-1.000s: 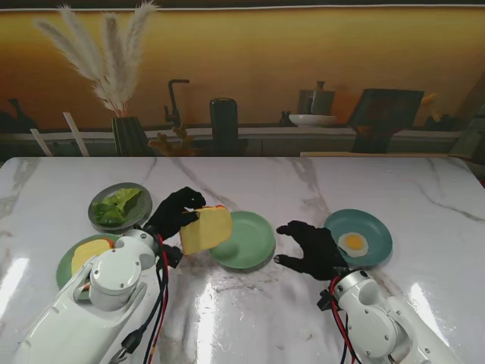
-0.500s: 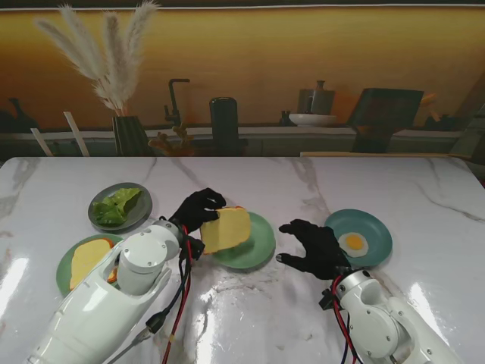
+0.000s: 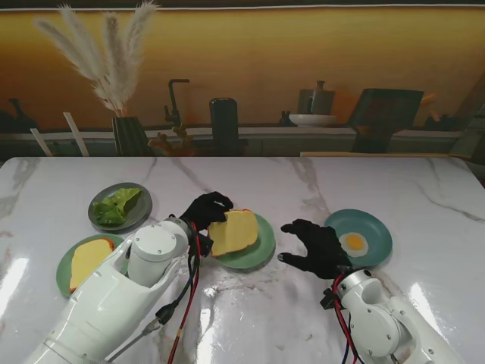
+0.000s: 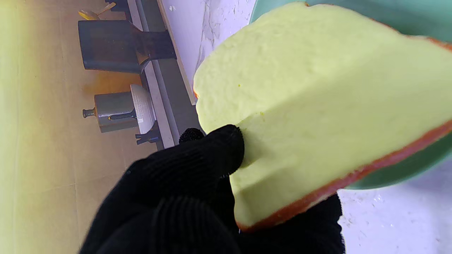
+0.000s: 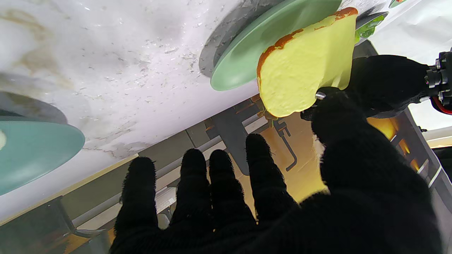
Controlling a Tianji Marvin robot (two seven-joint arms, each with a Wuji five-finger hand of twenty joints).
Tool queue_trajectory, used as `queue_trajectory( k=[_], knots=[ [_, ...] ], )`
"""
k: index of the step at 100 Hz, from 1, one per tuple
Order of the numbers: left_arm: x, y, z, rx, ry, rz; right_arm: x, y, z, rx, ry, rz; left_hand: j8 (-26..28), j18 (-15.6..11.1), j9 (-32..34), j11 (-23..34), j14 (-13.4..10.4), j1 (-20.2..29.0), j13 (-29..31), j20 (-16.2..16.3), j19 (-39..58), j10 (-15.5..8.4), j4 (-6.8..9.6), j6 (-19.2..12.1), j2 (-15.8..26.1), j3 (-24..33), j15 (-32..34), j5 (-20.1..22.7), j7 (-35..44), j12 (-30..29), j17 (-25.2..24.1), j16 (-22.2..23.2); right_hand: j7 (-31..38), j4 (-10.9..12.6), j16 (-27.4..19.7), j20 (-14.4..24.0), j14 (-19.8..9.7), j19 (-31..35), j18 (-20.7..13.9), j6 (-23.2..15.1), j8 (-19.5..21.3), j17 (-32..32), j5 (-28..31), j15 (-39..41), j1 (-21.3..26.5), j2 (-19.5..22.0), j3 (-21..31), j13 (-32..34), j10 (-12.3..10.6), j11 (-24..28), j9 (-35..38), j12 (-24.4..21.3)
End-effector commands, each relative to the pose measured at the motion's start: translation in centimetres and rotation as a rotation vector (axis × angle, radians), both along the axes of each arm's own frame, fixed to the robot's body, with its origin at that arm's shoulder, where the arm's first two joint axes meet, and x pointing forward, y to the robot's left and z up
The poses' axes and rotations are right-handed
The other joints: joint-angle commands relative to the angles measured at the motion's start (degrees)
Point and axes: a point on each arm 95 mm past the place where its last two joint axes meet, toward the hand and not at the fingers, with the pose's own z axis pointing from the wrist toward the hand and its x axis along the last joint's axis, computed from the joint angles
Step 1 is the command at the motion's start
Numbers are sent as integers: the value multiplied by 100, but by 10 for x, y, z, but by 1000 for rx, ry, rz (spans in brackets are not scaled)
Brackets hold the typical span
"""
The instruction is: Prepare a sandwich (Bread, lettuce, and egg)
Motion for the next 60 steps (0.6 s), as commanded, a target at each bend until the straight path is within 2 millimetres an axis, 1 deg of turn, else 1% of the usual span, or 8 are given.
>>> queue_trajectory(
  k=[1,13,41,50,53,55,58,60],
  knots=[
    [1,-6,0,-4,18,-19,-2,6,1,18,2,0,92,-38,265,139,110,253,194,86,-7,-119,-159,-15,-95,297,6,144,-29,221,-58,154,31,35,-49,85,-132,-98,-33,-78,60,-100,83,1,125,156,-98,-146,-56,80,-103,-53],
    [1,-9,-6,0,37,-38,-1,5,1,17,2,-3,48,-27,220,40,113,213,134,95,-64,-98,-140,10,-100,290,-101,147,-141,215,-146,151,24,35,-48,86,-128,-98,-33,-69,57,-99,66,3,127,158,-98,-145,-48,78,-107,-53],
    [3,-13,-17,20,52,-68,-1,5,1,17,6,-2,-146,-11,-374,-137,62,-129,-396,-34,-441,-24,149,33,70,138,-670,7,-494,-295,-665,-158,27,36,-50,87,-135,-99,-33,-81,58,-99,78,-2,122,162,-98,-147,-65,82,-96,-51],
    [4,-12,-18,26,46,-76,0,4,0,18,4,0,-323,-17,-759,35,-9,-334,-735,-106,-648,6,446,21,228,-17,-735,-94,-704,-741,-936,-447,24,37,-50,85,-136,-105,-35,-94,58,-103,70,-1,122,159,-98,-138,-64,81,-93,-51],
    [4,-12,-18,27,43,-83,0,4,0,18,4,0,-486,-55,-1032,99,-81,-455,-1058,-105,-759,-1,706,-33,380,-301,-710,-169,-927,-971,-1189,-695,24,37,-50,84,-142,-107,-35,-115,58,-102,66,-2,122,161,-97,-138,-59,79,-97,-52],
    [4,-12,-18,30,40,-88,0,4,0,19,4,0,-512,-62,-1084,101,-98,-486,-1119,-102,-780,-3,753,-41,415,-350,-715,-192,-966,-1010,-1233,-745,24,37,-50,84,-142,-108,-35,-101,58,-102,67,-3,122,160,-97,-140,-61,77,-97,-53],
    [4,-11,-19,37,32,-97,0,4,0,19,4,1,-595,-73,-1301,238,-170,-655,-1291,-63,-887,-29,1097,-68,515,-493,-629,-234,-1116,-1443,-1331,-1158,25,37,-50,84,-140,-109,-35,-94,58,-101,68,-2,121,164,-97,-137,-61,78,-93,-52],
    [4,-11,-19,41,26,-103,0,4,0,20,4,1,-654,-82,-1433,287,-210,-752,-1386,-65,-969,-57,1240,-87,551,-538,-627,-271,-1219,-1839,-1398,-1487,25,37,-50,84,-140,-109,-35,-98,58,-101,67,-2,120,161,-98,-136,-63,78,-93,-52]
  ],
)
